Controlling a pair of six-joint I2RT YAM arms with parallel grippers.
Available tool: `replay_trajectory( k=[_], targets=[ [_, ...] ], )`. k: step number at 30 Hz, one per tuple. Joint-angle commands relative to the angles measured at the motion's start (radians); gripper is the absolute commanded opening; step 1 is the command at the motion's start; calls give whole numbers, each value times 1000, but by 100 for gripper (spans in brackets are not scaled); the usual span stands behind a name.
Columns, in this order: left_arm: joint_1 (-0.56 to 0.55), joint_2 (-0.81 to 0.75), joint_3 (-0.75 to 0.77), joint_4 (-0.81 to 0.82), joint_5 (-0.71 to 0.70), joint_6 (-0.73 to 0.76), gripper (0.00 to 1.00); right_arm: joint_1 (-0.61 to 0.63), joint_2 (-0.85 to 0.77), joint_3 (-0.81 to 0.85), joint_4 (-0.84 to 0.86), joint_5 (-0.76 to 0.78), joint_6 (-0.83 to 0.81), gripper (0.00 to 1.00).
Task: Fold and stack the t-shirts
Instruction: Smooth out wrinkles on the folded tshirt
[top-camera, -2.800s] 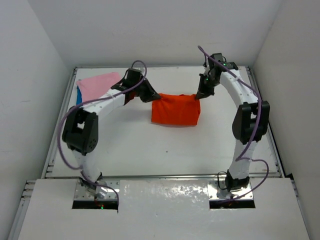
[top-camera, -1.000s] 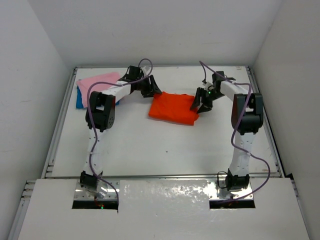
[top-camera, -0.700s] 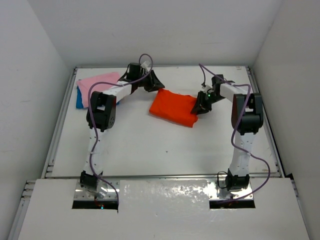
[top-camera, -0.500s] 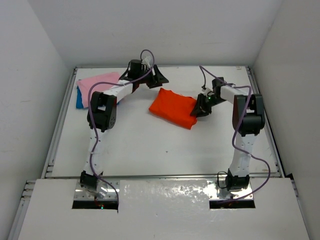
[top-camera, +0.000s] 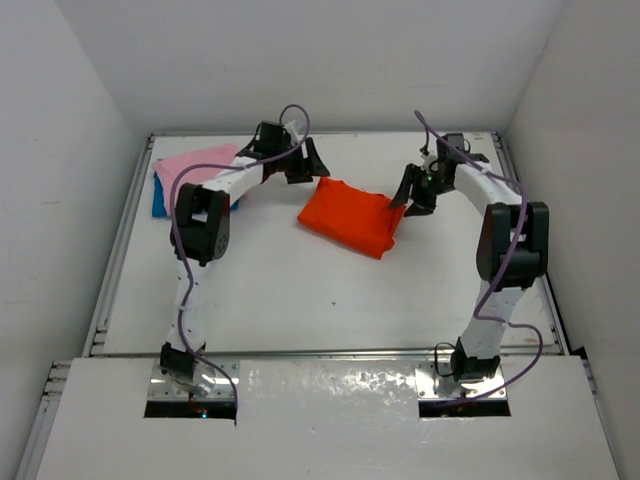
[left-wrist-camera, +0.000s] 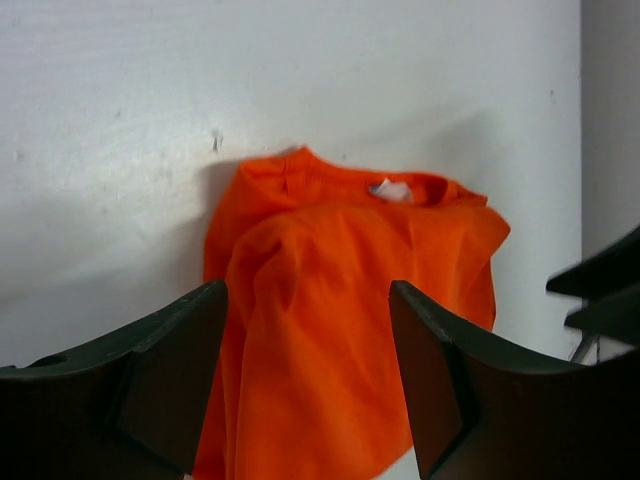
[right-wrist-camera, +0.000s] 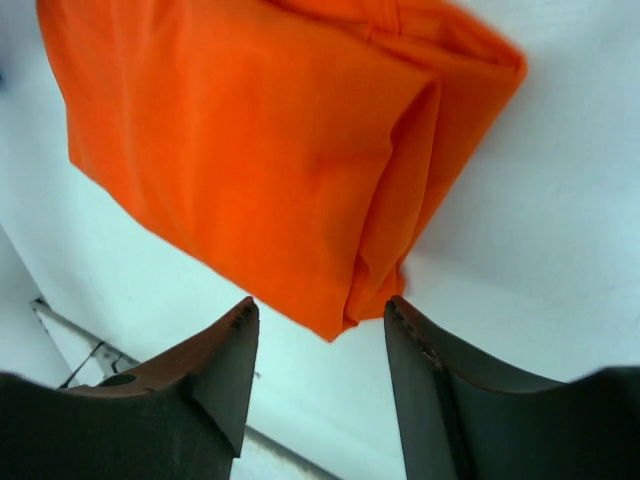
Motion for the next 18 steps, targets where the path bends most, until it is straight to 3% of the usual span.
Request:
replay_trajectory(
  k=[1,9,18],
  targets=[
    [-12,-153,-79,-28,-20,76,63,-9,66,94,39,31,-2,54],
    [-14,-238,-171,-50,-19,116,62,-10,202,211,63,-4,1,46],
    [-37,-258,-189,-15,39,76,61,-9,224,197,148,-44,78,41]
  ],
)
